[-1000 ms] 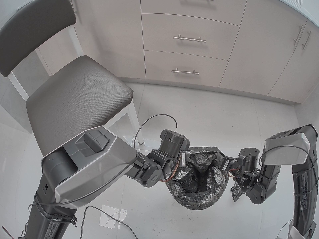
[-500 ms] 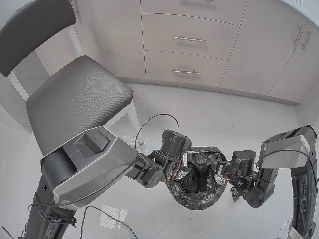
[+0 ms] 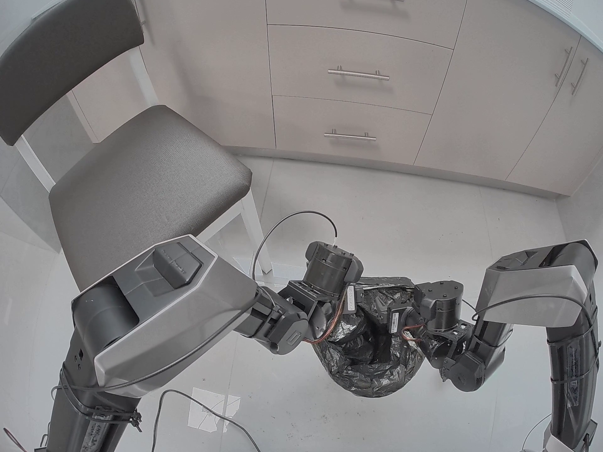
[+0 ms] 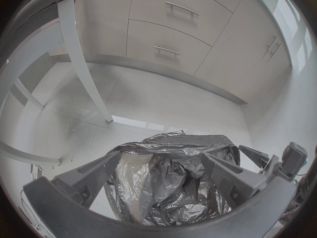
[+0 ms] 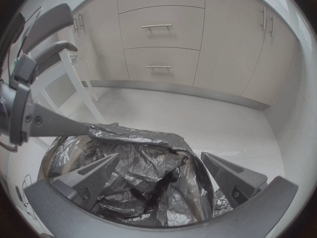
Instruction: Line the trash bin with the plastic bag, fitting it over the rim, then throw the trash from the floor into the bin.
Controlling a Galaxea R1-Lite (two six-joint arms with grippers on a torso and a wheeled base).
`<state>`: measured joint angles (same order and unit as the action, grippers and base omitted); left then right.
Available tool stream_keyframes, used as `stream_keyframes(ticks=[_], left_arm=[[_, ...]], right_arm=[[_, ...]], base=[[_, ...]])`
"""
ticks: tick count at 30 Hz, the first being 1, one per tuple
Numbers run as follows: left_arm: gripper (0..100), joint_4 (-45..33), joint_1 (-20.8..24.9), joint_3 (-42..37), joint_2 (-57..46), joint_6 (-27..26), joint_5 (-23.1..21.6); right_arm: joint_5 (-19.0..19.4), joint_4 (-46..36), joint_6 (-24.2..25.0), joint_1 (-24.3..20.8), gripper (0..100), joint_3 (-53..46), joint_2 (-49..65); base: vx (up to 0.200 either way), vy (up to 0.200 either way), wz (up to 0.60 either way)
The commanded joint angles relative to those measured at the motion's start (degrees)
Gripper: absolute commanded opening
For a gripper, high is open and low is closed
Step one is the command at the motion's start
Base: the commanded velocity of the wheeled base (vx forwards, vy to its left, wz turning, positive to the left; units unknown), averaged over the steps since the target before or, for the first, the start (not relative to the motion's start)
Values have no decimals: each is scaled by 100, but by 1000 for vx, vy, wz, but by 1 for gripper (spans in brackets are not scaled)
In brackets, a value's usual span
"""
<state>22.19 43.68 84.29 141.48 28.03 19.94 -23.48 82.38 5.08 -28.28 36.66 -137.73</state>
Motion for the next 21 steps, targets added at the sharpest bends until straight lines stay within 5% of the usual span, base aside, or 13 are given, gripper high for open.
stream_keyframes(ticks=[1, 21], left_arm=[[100, 5, 9, 0, -51, 1, 1], [100, 5, 18, 0, -60, 89, 1]], right_arm=[[-183, -425, -183, -2, 100, 755, -219], [-210, -2086, -236, 508, 100, 2698, -483]], base=[[0, 0, 0], [0, 0, 0]])
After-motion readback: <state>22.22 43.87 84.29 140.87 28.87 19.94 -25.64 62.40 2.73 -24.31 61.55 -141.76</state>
